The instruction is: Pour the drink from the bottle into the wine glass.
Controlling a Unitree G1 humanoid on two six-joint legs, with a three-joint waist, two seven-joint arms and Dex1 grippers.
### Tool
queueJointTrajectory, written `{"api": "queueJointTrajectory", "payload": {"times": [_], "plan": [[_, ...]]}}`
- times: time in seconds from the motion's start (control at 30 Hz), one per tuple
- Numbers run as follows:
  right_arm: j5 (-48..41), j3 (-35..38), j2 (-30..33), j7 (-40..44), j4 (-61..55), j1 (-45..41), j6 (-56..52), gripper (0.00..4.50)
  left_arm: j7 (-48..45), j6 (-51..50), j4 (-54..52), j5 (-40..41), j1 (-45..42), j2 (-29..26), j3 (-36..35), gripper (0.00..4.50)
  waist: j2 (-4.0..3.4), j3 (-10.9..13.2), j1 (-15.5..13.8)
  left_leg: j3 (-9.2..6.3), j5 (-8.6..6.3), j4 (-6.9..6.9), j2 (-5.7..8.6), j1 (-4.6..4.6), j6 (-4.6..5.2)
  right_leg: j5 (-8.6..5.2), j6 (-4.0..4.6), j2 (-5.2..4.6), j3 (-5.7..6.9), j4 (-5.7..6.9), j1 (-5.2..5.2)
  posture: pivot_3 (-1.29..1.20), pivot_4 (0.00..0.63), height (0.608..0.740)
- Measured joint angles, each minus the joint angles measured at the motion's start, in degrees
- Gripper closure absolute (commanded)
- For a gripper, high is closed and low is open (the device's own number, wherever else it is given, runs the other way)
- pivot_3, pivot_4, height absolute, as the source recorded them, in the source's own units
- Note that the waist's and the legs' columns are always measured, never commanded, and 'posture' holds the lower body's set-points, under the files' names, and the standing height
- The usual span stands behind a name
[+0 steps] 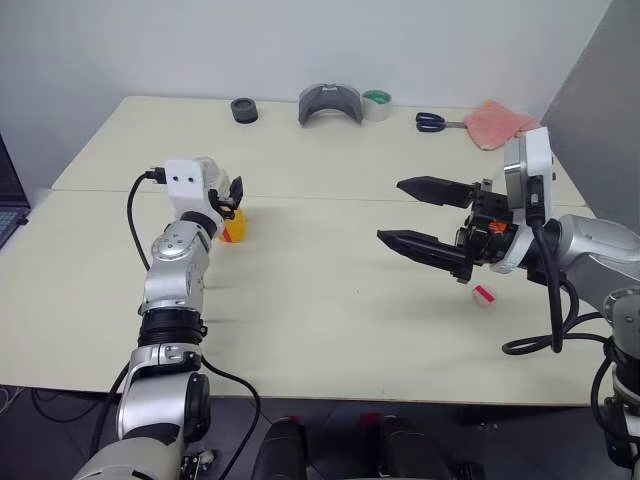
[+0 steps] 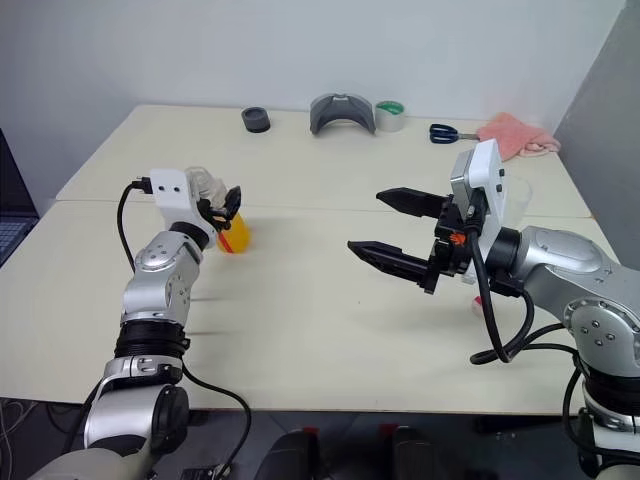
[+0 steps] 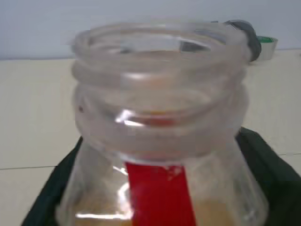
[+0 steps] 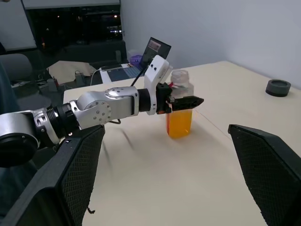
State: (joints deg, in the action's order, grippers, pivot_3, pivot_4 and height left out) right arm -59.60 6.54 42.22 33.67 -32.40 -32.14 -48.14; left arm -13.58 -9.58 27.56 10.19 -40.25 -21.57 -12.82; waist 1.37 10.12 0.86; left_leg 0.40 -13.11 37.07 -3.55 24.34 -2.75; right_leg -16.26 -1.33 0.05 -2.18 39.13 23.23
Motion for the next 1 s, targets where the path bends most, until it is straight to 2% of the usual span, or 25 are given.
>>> {"api": "queueJointTrajectory", "payload": {"times": [0.03,0.17,0.43,0.6,0.77,0.9,1.0], "plan": [[0.0,0.0,0.0,0.0,0.0,0.0,0.0,0.0,0.1,-0.1,0.0,0.0,0.0,0.0,0.0,0.02,0.0,0.0,0.0,0.0,0.0,0.0,0.0,0.0,0.0,0.0,0.0,0.0,-0.01,0.0,0.0,0.0,0.15,0.74],[0.0,0.0,0.0,0.0,0.0,0.0,0.0,0.0,0.6,-2.1,-1.8,0.5,1.2,0.0,-0.4,0.02,0.0,0.0,0.1,0.0,0.0,0.0,-0.01,0.0,0.0,0.0,0.0,0.0,-0.01,0.0,0.0,0.0,0.15,0.74],[0.1,0.4,0.0,-1.3,-0.8,3.1,0.0,0.0,3.1,-12.8,-19.8,2.6,14.6,2.0,-1.0,0.02,0.02,0.0,0.2,0.01,0.0,0.0,-0.03,-0.02,-0.01,0.0,0.0,-0.03,-0.05,0.04,0.0,0.0,0.15,0.74],[0.0,0.7,0.0,-1.8,-1.6,5.2,0.0,0.0,5.3,-18.2,-29.6,3.3,19.7,3.0,-1.1,0.02,0.05,0.0,0.1,0.0,0.0,0.0,-0.01,-0.05,-0.01,0.01,-0.02,-0.02,-0.05,0.07,-0.02,0.0,0.15,0.74],[1.2,1.5,-0.4,-5.7,-4.6,12.6,0.1,0.0,6.6,-23.7,-38.3,4.2,25.4,3.0,-1.3,0.02,0.15,-0.1,0.1,0.0,0.0,-0.02,-0.03,-0.08,-0.01,0.0,-0.01,-0.01,-0.11,0.05,-0.04,0.0,0.15,0.74],[6.4,2.3,-1.5,-12.0,-5.8,20.3,0.2,0.0,1.5,-28.0,-45.6,8.1,30.3,1.5,0.0,0.02,0.23,-0.2,0.1,0.0,0.0,-0.01,-0.02,-0.08,-0.01,0.0,-0.02,-0.01,-0.12,0.06,-0.05,0.0,0.15,0.74],[9.1,4.1,-4.4,-17.5,-5.6,26.0,0.1,0.0,-7.5,-30.6,-52.4,13.8,32.5,-2.4,3.9,0.02,0.25,-0.2,0.1,0.03,0.01,-0.01,-0.02,-0.11,-0.03,-0.01,-0.03,-0.01,-0.13,0.07,-0.05,0.0,0.15,0.74]]}}
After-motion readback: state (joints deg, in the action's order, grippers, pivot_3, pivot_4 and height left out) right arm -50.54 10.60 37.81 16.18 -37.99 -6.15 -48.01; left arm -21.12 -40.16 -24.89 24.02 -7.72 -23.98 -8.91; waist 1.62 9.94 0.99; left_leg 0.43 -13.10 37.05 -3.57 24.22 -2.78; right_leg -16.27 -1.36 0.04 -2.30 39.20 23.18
